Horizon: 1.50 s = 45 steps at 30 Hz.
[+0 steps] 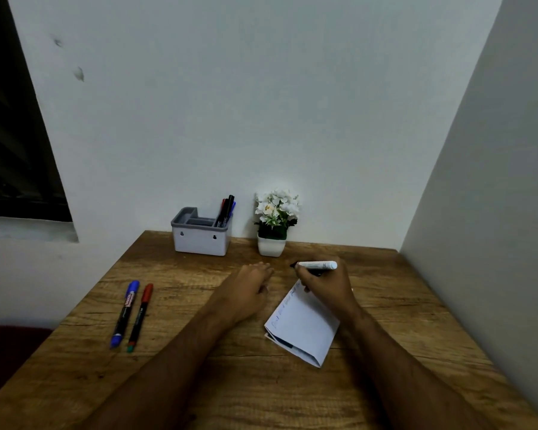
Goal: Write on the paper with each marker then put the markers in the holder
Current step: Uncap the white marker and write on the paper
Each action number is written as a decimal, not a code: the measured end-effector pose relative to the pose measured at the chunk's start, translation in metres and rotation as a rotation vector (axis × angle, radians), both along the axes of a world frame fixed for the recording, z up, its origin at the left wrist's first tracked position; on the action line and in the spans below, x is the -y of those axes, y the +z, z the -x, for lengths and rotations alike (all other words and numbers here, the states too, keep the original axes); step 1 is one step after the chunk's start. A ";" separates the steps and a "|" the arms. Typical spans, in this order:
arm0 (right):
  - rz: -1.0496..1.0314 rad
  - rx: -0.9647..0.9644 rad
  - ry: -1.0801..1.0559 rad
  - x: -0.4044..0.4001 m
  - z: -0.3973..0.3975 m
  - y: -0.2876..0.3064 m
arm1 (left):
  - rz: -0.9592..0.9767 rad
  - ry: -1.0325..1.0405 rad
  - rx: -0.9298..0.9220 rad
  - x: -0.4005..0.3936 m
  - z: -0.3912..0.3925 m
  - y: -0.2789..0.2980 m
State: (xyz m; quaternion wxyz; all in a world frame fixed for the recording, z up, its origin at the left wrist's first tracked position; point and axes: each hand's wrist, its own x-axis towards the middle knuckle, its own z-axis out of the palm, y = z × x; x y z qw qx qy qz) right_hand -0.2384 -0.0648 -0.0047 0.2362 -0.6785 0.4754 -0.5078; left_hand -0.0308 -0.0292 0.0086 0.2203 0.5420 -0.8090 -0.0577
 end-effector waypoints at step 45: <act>0.048 0.111 0.246 -0.021 -0.051 0.008 | -0.493 0.504 -1.809 -0.006 0.011 0.021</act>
